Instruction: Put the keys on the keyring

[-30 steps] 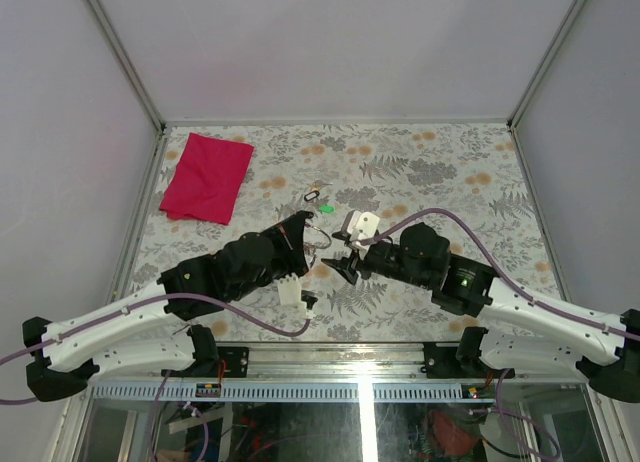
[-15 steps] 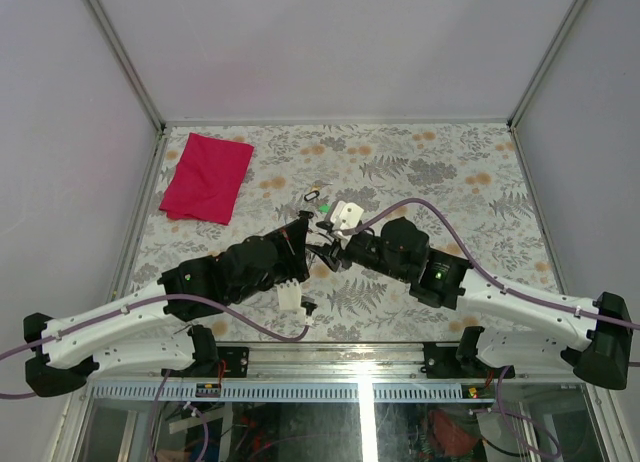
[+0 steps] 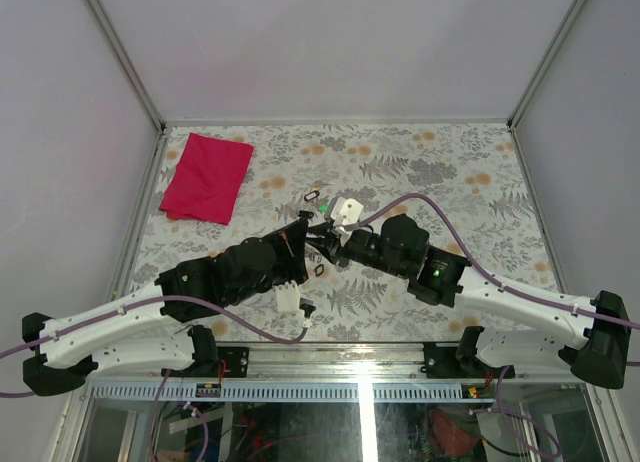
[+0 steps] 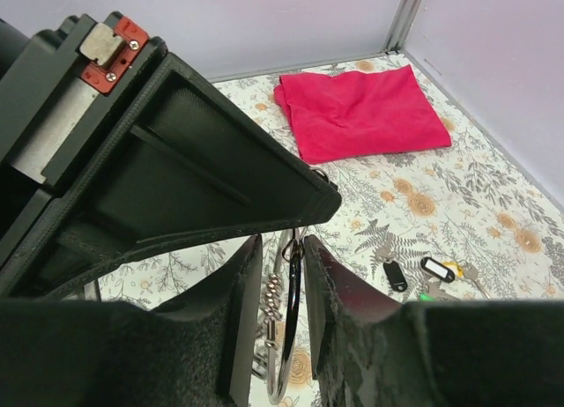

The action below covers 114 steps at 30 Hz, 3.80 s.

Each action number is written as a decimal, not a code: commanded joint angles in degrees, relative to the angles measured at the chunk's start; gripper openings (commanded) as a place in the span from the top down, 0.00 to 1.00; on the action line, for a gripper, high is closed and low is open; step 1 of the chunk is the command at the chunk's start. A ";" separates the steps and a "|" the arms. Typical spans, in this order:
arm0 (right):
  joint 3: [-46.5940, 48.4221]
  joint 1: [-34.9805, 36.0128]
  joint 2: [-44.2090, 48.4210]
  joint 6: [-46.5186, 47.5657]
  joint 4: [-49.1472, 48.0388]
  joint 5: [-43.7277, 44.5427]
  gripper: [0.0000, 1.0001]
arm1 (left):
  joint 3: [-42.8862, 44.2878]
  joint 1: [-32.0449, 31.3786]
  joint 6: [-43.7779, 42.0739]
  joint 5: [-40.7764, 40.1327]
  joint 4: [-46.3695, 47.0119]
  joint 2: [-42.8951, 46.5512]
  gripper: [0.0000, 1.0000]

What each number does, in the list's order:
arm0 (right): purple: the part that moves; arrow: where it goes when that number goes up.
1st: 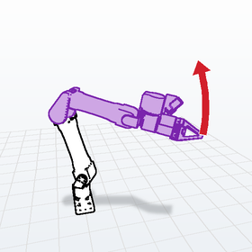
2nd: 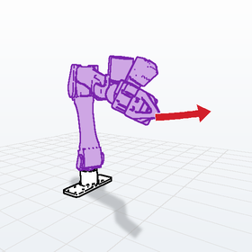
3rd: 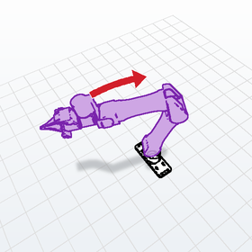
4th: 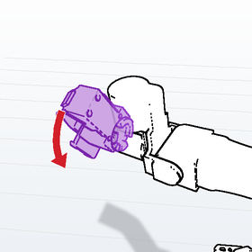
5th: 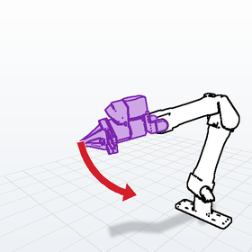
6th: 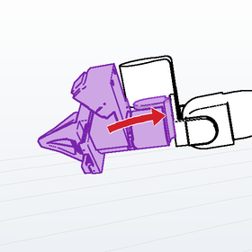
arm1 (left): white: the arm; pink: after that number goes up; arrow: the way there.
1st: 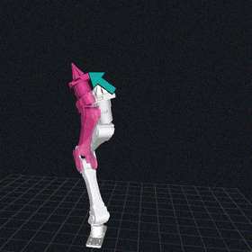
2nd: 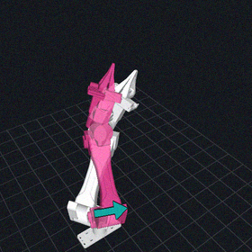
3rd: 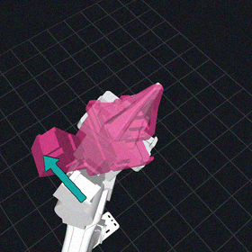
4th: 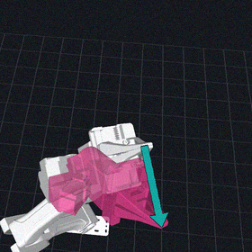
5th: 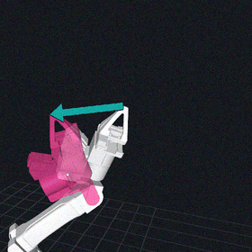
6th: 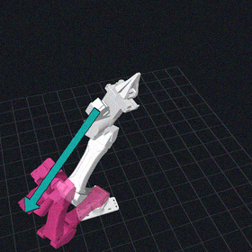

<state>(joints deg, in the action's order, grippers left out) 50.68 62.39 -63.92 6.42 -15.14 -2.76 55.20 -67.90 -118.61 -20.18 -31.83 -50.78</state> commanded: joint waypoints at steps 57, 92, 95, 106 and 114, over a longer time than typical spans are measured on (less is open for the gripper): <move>-17.41 -1.04 28.58 33.82 1.83 14.49 1.00 | 7.97 -0.88 108.07 3.43 13.86 -4.99 0.00; -15.99 -1.04 28.21 34.88 8.60 14.81 1.00 | 4.64 33.34 148.20 29.01 18.32 -5.19 0.00; -15.39 -1.04 26.64 35.51 7.14 14.05 1.00 | 4.26 32.70 148.66 30.65 21.25 -3.36 0.06; -13.38 -1.04 22.06 35.14 3.38 11.41 1.00 | 5.80 18.05 149.92 22.06 19.53 -6.72 0.28; -12.71 -1.03 21.24 33.93 2.81 10.32 1.00 | 5.53 16.45 152.38 22.47 22.75 -9.04 0.42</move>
<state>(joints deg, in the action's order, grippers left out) 34.72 61.49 -42.52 41.36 -6.90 8.75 60.12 -50.68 31.97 3.53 -14.92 -58.74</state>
